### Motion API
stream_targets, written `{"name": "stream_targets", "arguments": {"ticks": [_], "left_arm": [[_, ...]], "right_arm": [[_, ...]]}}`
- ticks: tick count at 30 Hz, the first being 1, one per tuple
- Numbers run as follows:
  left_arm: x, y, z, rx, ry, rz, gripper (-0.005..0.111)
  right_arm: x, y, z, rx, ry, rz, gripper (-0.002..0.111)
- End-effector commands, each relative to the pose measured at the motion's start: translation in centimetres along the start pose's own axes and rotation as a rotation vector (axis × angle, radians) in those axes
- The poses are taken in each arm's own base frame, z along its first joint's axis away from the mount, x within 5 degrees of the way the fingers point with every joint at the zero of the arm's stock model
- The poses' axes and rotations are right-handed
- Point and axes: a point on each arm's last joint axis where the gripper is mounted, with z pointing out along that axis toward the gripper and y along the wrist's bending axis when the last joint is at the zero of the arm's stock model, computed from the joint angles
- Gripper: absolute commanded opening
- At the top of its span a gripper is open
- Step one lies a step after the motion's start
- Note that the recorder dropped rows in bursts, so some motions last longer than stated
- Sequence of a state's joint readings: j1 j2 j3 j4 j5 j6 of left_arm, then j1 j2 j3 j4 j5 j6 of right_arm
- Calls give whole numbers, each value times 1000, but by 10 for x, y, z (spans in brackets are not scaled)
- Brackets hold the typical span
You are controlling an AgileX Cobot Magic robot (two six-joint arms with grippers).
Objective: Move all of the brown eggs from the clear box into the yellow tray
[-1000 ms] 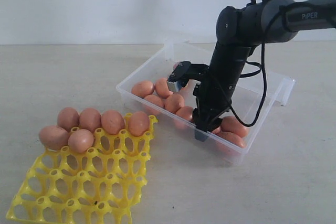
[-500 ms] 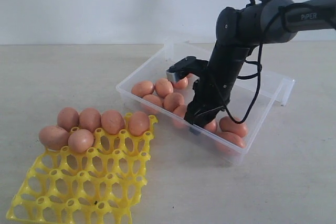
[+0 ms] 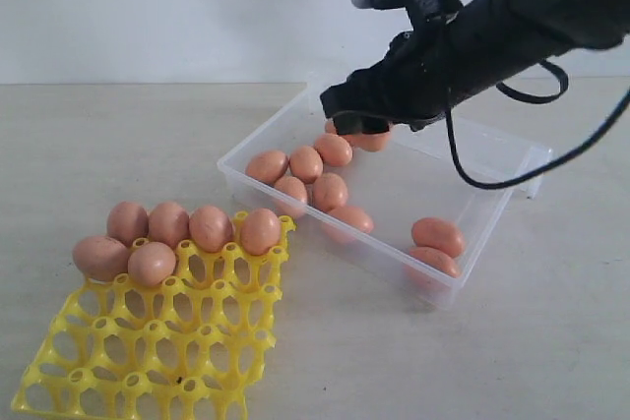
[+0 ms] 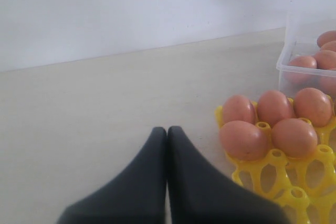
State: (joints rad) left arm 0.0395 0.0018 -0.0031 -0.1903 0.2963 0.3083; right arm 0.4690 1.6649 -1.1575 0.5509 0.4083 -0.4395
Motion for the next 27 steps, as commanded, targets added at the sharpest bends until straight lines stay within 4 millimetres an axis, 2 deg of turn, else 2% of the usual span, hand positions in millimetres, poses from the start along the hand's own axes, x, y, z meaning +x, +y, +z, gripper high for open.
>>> {"name": "stream_targets", "arguments": {"ticks": [1, 3, 5, 8, 12, 14, 16, 21, 27], "left_arm": [[0, 0, 0, 3, -7, 7, -4], [0, 0, 0, 3, -7, 7, -4], [0, 0, 0, 3, -7, 7, -4], [0, 0, 0, 3, -7, 7, -4], [0, 0, 0, 3, -7, 7, -4], [0, 0, 0, 3, -7, 7, -4], [0, 0, 0, 3, -7, 7, -4], [0, 0, 0, 3, -7, 7, -4], [0, 0, 0, 3, -7, 7, -4]], "right_arm": [[6, 30, -13, 129, -427, 103, 0], [6, 54, -10, 102, -557, 202, 0], [8, 72, -6, 20, -602, 267, 0], [12, 98, 3, -166, -613, 212, 0], [19, 118, 15, -471, -596, 131, 0], [24, 122, 22, -611, -565, 116, 0], [30, 121, 30, -675, -525, 93, 0], [47, 115, 55, -606, -432, 36, 0], [56, 111, 68, -562, -391, -8, 0]]}}
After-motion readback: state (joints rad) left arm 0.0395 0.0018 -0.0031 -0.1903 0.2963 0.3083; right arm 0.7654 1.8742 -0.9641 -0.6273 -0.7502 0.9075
